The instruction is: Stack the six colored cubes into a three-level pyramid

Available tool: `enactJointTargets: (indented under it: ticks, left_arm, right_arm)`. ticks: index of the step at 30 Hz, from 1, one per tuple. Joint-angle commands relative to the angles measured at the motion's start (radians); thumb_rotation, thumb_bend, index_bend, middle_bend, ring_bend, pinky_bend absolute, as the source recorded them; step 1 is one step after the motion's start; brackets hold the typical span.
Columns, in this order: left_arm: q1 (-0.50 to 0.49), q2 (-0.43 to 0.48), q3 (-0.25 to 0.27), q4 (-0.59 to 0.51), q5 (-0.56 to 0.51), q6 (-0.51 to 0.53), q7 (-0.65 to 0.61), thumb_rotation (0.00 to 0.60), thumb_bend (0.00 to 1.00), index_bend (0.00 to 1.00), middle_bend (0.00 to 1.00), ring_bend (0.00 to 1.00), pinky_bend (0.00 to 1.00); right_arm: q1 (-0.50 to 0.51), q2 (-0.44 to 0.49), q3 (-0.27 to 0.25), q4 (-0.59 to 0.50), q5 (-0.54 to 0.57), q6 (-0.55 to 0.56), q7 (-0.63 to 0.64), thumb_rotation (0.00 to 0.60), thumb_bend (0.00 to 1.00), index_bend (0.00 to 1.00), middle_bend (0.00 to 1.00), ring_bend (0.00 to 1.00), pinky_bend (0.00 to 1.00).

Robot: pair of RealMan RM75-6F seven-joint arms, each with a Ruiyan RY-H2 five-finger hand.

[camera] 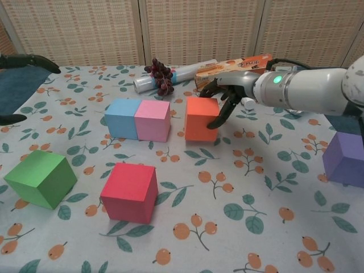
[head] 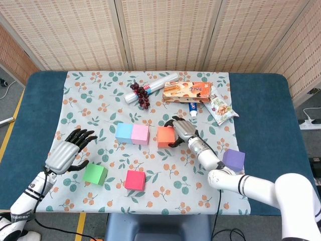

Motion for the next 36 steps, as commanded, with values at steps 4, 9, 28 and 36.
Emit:
enactJointTargets:
  ticks: [4, 9, 28, 36]
  left_arm:
    - [0.003, -0.002, 0.000, 0.005, 0.006, -0.002, -0.007, 0.600, 0.33, 0.14, 0.06, 0.00, 0.05]
    - [0.003, -0.004, -0.003, 0.011, 0.012, -0.004, -0.008, 0.600, 0.33, 0.14, 0.06, 0.00, 0.05]
    - [0.001, -0.009, -0.009, 0.028, 0.023, -0.018, -0.025, 0.600, 0.33, 0.14, 0.06, 0.00, 0.05]
    - [0.000, -0.009, -0.011, 0.033, 0.026, -0.021, -0.035, 0.600, 0.33, 0.14, 0.06, 0.00, 0.05]
  right_arm:
    - [0.074, -0.044, -0.014, 0.041, 0.123, 0.013, -0.080, 0.600, 0.10, 0.36, 0.21, 0.01, 0.11]
    - [0.105, -0.066, -0.020, 0.073, 0.178, 0.018, -0.106, 0.600, 0.11, 0.36, 0.21, 0.01, 0.11]
    - [0.146, -0.132, -0.020, 0.164, 0.218, -0.004, -0.119, 0.600, 0.11, 0.34, 0.21, 0.01, 0.11]
    - [0.143, -0.123, -0.018, 0.151, 0.215, 0.002, -0.115, 0.600, 0.10, 0.34, 0.21, 0.01, 0.11]
